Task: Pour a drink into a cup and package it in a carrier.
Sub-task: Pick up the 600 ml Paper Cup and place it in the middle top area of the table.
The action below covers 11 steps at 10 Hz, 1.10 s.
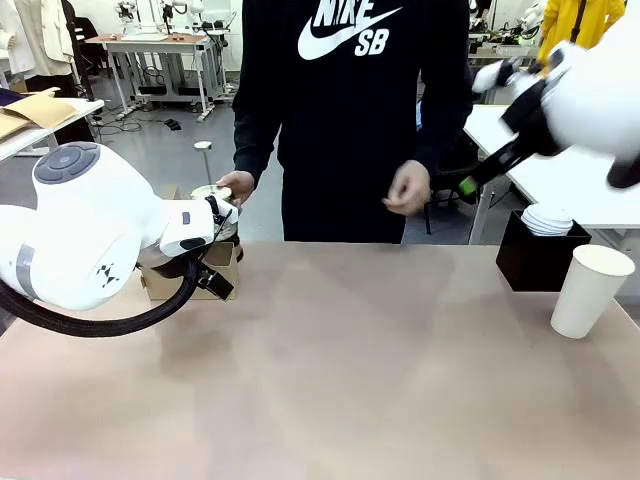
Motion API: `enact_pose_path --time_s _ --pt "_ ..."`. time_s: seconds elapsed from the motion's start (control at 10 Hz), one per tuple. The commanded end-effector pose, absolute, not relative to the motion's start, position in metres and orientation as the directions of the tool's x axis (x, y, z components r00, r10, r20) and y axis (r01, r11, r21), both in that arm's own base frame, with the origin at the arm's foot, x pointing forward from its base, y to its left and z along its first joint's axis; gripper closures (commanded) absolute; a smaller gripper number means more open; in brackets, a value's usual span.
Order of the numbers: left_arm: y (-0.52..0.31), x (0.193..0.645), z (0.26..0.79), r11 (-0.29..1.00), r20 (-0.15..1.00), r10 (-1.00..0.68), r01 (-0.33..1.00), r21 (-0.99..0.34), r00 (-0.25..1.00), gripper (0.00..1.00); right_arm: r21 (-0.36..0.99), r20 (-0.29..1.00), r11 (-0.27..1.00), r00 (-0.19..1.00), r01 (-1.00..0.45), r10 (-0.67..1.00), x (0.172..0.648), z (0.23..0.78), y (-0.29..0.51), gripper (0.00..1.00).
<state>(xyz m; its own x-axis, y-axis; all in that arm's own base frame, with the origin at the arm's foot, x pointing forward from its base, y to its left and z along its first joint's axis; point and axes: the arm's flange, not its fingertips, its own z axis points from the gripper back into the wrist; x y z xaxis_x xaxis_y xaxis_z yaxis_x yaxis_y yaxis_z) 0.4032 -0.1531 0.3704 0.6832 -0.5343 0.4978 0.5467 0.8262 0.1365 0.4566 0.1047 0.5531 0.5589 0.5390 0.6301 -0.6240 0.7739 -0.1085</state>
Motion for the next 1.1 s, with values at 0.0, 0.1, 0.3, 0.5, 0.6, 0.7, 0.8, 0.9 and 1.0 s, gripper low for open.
enact_pose_path --time_s 0.0,0.1,0.3,0.5,0.6,0.7,0.8,0.9,1.0 --pt "-0.152 0.403 0.370 0.827 0.498 -0.533 0.546 0.136 0.684 0.00 0.032 0.709 0.619 0.454 -0.785 0.540 0.483 0.585 -0.005 0.00" --pt "-0.152 0.403 0.370 0.827 0.498 -0.533 0.546 0.136 0.684 0.00 0.035 0.751 0.595 0.414 -0.803 0.514 0.483 0.586 -0.048 0.00" --pt "-0.152 0.403 0.370 0.827 0.498 -0.533 0.546 0.136 0.684 0.00 0.005 0.843 0.532 0.289 -0.847 0.453 0.464 0.555 -0.135 0.00" --pt "-0.152 0.403 0.370 0.827 0.498 -0.533 0.546 0.136 0.684 0.00 0.016 0.905 0.526 0.236 -0.850 0.353 0.431 0.497 -0.193 0.00" --pt "-0.152 0.403 0.370 0.827 0.498 -0.533 0.546 0.136 0.684 0.00 0.042 0.939 0.530 0.215 -0.847 0.270 0.420 0.469 -0.216 0.00" --pt "-0.152 0.403 0.370 0.827 0.498 -0.533 0.546 0.136 0.684 0.00 0.067 0.961 0.519 0.195 -0.852 0.196 0.418 0.446 -0.231 0.00" --pt "-0.152 0.403 0.370 0.827 0.498 -0.533 0.546 0.136 0.684 0.00 0.101 0.959 0.517 0.221 -0.850 0.176 0.424 0.429 -0.236 0.00" --pt "-0.152 0.403 0.370 0.827 0.498 -0.533 0.546 0.136 0.684 0.00 0.102 0.963 0.541 0.219 -0.835 0.157 0.431 0.426 -0.232 0.00" --pt "-0.152 0.403 0.370 0.827 0.498 -0.533 0.546 0.136 0.684 0.00 0.068 0.960 0.556 0.207 -0.828 0.190 0.394 0.441 -0.233 0.00"
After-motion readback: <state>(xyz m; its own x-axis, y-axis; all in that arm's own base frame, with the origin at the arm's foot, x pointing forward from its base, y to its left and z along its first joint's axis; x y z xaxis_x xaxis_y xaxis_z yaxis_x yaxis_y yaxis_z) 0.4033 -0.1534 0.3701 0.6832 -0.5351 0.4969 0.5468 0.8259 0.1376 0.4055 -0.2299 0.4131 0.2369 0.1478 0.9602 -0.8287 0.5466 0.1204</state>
